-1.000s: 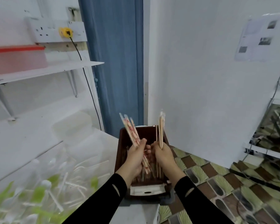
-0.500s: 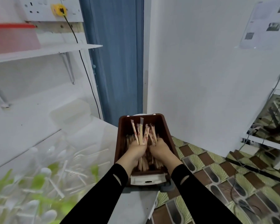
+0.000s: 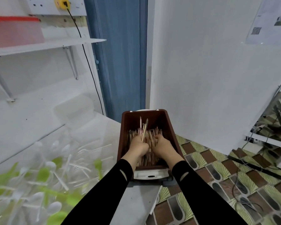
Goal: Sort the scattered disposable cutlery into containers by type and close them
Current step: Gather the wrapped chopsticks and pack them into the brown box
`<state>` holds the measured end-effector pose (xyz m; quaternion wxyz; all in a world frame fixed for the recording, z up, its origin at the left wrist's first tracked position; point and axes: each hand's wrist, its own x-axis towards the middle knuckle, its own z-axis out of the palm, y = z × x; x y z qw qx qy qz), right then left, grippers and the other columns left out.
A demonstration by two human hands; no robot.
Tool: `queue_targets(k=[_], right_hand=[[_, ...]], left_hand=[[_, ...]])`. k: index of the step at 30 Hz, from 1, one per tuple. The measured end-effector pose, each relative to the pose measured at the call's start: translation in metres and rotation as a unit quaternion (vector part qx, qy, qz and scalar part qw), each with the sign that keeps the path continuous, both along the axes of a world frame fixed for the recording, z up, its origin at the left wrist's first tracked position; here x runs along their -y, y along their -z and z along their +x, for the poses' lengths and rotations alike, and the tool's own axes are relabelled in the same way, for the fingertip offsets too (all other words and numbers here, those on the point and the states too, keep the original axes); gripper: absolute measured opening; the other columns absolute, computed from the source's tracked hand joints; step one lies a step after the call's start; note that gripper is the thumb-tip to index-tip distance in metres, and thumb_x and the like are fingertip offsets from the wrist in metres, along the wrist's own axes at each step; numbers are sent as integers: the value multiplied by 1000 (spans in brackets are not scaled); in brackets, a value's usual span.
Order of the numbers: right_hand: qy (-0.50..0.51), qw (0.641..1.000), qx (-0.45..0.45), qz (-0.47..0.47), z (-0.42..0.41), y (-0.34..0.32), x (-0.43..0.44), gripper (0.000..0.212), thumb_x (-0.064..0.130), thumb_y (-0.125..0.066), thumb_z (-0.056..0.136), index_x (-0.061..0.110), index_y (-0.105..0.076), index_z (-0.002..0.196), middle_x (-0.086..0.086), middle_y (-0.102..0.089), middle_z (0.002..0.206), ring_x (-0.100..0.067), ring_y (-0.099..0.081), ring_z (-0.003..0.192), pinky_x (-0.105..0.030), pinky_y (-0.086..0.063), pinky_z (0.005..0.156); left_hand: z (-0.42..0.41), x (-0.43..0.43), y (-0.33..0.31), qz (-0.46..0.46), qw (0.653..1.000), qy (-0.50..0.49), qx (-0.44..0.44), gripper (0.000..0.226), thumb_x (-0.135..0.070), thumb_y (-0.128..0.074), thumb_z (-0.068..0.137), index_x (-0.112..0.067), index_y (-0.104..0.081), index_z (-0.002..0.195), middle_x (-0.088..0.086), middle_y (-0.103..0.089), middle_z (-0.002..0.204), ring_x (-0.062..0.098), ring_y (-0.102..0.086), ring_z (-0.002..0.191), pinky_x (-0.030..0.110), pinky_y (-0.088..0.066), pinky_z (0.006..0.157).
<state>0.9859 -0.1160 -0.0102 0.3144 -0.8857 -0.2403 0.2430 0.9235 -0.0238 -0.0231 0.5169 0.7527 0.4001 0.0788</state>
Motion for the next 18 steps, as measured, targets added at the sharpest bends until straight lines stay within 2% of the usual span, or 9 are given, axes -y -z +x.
queue_targets(k=[2, 4, 5, 7, 9, 11, 13, 16, 18], right_hand=[[4, 1000, 27, 2, -2, 0, -1, 47, 5, -53, 93, 8, -41, 138, -19, -56, 130, -33, -58, 113, -30, -46, 80], [3, 998, 59, -5, -3, 0, -3, 44, 6, -51, 92, 7, -43, 136, -20, -55, 128, -34, -58, 111, -33, -49, 81], [0, 997, 76, -12, -4, 0, -4, 43, 8, -51, 92, 6, -44, 135, -20, -53, 128, -35, -57, 112, -34, -49, 85], [-18, 994, 97, -37, -4, 2, -6, 39, 10, -50, 93, 5, -51, 131, -20, -48, 131, -35, -55, 114, -36, -48, 93], [-55, 990, 101, -81, -4, 4, -9, 35, 10, -47, 94, 6, -58, 127, -19, -45, 134, -35, -56, 114, -37, -49, 96], [-87, 984, 88, -126, -5, 7, -11, 35, 9, -45, 95, 7, -59, 128, -18, -46, 135, -35, -57, 114, -37, -49, 97], [-94, 978, 89, -161, -5, 8, -11, 34, 6, -42, 97, 4, -55, 129, -18, -44, 136, -35, -55, 116, -37, -47, 97], [-86, 969, 116, -200, -2, 13, -11, 35, 4, -39, 99, -1, -50, 131, -20, -37, 141, -33, -50, 122, -38, -44, 101], [-81, 967, 116, -211, -2, 15, -11, 36, 3, -37, 100, -1, -49, 133, -22, -33, 144, -31, -52, 121, -37, -42, 102]], left_hand=[[-1, -2, 1, 10, 1000, -16, -4, 71, 1, -47, 92, -18, -21, 156, 15, -52, 137, 31, -53, 122, 27, -44, 91], [0, -4, 2, 12, 1000, -19, -14, 81, -6, -50, 94, -22, -3, 157, 12, -39, 151, 30, -43, 134, 31, -38, 107], [1, -4, 3, 26, 999, -11, -23, 81, -12, -53, 93, -23, -5, 157, 12, -32, 155, 30, -37, 138, 34, -34, 113], [3, -5, 6, 76, 995, 19, -67, 70, -19, -56, 92, -23, -25, 154, 12, -24, 158, 31, -28, 144, 34, -27, 117], [3, -2, 6, 100, 986, 48, -124, 48, -19, -53, 94, -23, -50, 142, 10, -30, 156, 30, -33, 141, 28, -30, 114], [4, -2, 8, 118, 976, 75, -164, 38, -22, -49, 97, -23, -59, 134, 7, -40, 151, 29, -39, 137, 26, -32, 112], [7, -1, 8, 130, 964, 98, -209, 41, -28, -46, 100, -23, -51, 140, 8, -34, 155, 31, -34, 140, 27, -30, 114], [9, -1, 8, 149, 948, 92, -265, 59, -29, -49, 99, -17, -28, 152, 14, -8, 161, 35, -21, 144, 32, -27, 116], [7, 2, 8, 167, 940, 83, -284, 69, -30, -54, 97, -12, -21, 154, 15, 2, 161, 35, -12, 147, 36, -21, 118]])
